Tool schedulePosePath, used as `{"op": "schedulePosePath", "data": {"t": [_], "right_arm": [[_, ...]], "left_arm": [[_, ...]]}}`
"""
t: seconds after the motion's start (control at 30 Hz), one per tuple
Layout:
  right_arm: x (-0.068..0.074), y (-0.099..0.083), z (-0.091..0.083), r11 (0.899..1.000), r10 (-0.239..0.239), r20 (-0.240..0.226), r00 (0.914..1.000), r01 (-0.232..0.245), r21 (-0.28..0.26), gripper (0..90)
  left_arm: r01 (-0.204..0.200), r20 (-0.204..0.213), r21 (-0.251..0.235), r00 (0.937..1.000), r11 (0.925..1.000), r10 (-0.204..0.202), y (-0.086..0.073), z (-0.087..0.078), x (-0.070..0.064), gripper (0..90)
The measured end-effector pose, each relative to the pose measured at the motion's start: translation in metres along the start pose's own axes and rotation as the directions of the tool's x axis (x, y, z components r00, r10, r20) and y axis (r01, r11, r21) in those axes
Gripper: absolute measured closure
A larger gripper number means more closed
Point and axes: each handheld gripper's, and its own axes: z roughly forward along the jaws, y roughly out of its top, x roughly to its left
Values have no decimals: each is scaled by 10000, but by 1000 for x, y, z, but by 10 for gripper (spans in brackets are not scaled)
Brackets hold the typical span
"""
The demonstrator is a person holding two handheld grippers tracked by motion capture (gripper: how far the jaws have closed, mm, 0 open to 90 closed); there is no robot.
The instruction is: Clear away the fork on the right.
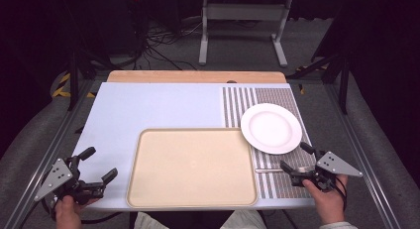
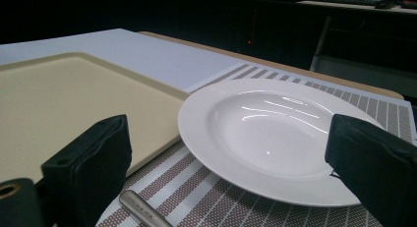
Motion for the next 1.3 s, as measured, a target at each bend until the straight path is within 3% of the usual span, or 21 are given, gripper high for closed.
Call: {"op": "schedulePosePath", "data": {"t": [0.3, 0.6, 0.77, 0.97, 1.1, 1.2, 1.3], "right_arm": [[-2, 10, 5, 9997, -202, -91, 9998, 201, -102, 47], [-1, 36, 29, 9989, -459, -441, 9980, 453, -136, 47], [3, 46, 46, 9992, -320, -958, 9949, 340, 190, 38], [3, 53, 55, 9987, -288, -1277, 9914, 338, 378, 24], [0, 58, 61, 9978, 146, -1637, 9864, -37, 667, 32], [0, 67, 59, 9864, -624, -1953, 9787, 903, 1375, 115], [-1, 77, 57, 9561, -1231, -2268, 9661, 1767, 2338, 147]], "left_arm": [[110, -102, 23, 9999, 9999, -110, -1, -1, 1, 2], [-27, 2, 47, 10000, 10000, 27, 0, -3, 0, 5], [8, -45, -1, 10000, 10000, -8, 0, -5, 1, 4], [18, -42, 11, 10000, 10000, -18, 0, -5, 0, 5], [32, -27, 34, 10000, 10000, -32, 0, -4, 0, 5], [41, -8, 49, 10000, 10000, -41, 0, -4, 0, 5], [36, 8, 57, 10000, 10000, -36, 0, -3, 0, 4]]}}
